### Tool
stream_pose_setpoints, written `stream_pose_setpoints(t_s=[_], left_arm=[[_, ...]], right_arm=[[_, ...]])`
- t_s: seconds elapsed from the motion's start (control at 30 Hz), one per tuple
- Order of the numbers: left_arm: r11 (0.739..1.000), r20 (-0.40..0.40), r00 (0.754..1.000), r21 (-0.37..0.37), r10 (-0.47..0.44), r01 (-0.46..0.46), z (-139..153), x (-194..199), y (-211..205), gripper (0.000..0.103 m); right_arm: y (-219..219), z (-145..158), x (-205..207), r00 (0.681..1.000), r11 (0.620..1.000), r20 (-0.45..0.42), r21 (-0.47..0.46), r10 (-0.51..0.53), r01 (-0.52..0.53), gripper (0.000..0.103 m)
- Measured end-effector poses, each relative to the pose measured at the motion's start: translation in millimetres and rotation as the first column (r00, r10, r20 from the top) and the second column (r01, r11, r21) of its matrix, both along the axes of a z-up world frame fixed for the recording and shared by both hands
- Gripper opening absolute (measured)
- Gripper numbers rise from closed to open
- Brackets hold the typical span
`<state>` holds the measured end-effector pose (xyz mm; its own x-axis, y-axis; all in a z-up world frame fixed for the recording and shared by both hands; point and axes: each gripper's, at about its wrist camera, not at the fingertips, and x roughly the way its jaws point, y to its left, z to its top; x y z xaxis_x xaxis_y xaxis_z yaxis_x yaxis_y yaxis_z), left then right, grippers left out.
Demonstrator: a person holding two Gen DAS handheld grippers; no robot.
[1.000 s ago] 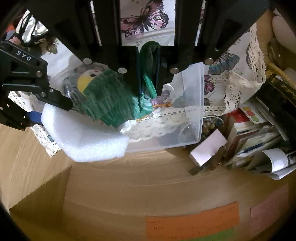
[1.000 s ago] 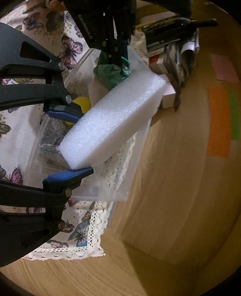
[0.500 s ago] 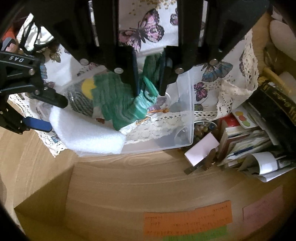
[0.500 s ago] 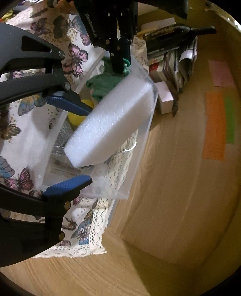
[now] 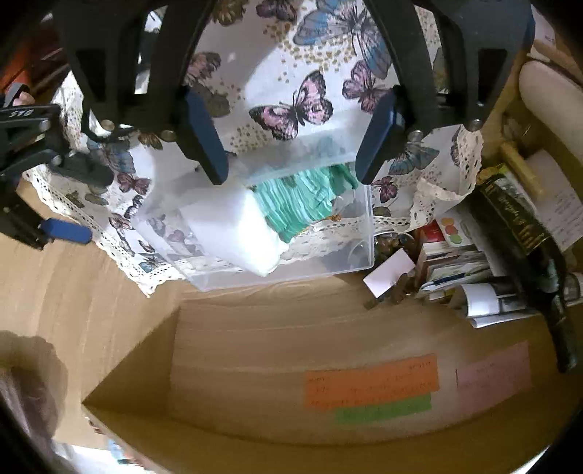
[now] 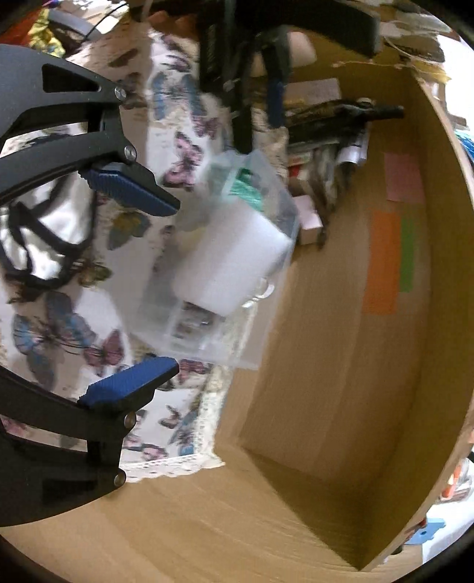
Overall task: Organize soft objects
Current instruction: 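Grasp the black-strapped white mask with the right gripper and drop it into the box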
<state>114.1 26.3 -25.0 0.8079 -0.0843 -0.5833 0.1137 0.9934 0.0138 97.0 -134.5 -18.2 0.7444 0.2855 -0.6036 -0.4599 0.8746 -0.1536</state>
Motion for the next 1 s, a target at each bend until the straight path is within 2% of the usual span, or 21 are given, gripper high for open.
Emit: stream_pose_setpoints(t_s=[0.13,0.23,0.3,0.37,0.43,0.47,0.57,0.77,1.0], left_arm=[[1.000,0.011,1.000,0.001,-0.001,0.001,-1.3,-16.1,-0.6,0.075],[1.000,0.012,1.000,-0.005,0.004,-0.004,-5.0,-22.8,-0.1,0.083],[1.000,0.013,1.000,0.009,0.010,-0.010,-8.2,-25.5,-1.5,0.083],[1.000,0.011,1.000,0.019,0.006,-0.006,-12.0,-27.1,-3.0,0.084],[1.000,0.005,1.000,0.013,0.001,-0.001,-15.8,-29.5,-4.0,0.085],[1.000,0.000,1.000,0.007,-0.002,0.002,-17.6,-30.1,-4.4,0.086],[1.000,-0.015,1.000,-0.009,-0.004,0.004,-23.0,-29.4,-4.6,0.087],[1.000,-0.017,1.000,-0.023,0.010,-0.010,-26.4,-28.1,-3.0,0.087],[0.998,0.036,0.999,-0.042,0.038,-0.036,-16.5,-31.0,3.5,0.092]], right_arm=[[-3.2,-26.5,-4.2,0.998,1.000,-0.064,-0.026,-0.011,0.010,0.077],[-9.3,-47.0,-3.1,0.990,1.000,-0.142,-0.006,-0.016,0.015,0.074],[-10.5,-57.5,-4.1,0.984,1.000,-0.176,-0.014,-0.021,0.019,0.061],[-10.9,-65.3,-5.2,0.974,1.000,-0.228,0.003,0.001,0.000,0.045],[-11.4,-71.1,-5.2,0.965,1.000,-0.263,0.019,0.020,-0.016,0.035],[-11.0,-72.1,-6.3,0.966,1.000,-0.258,0.011,0.016,-0.013,0.025],[-12.0,-67.1,-8.2,0.968,1.000,-0.249,0.020,0.021,-0.016,0.015],[-11.5,-30.3,-10.6,0.987,0.995,-0.151,0.088,0.048,-0.035,0.012],[-4.4,18.6,5.5,1.000,0.988,-0.007,0.152,0.023,-0.022,0.012]])
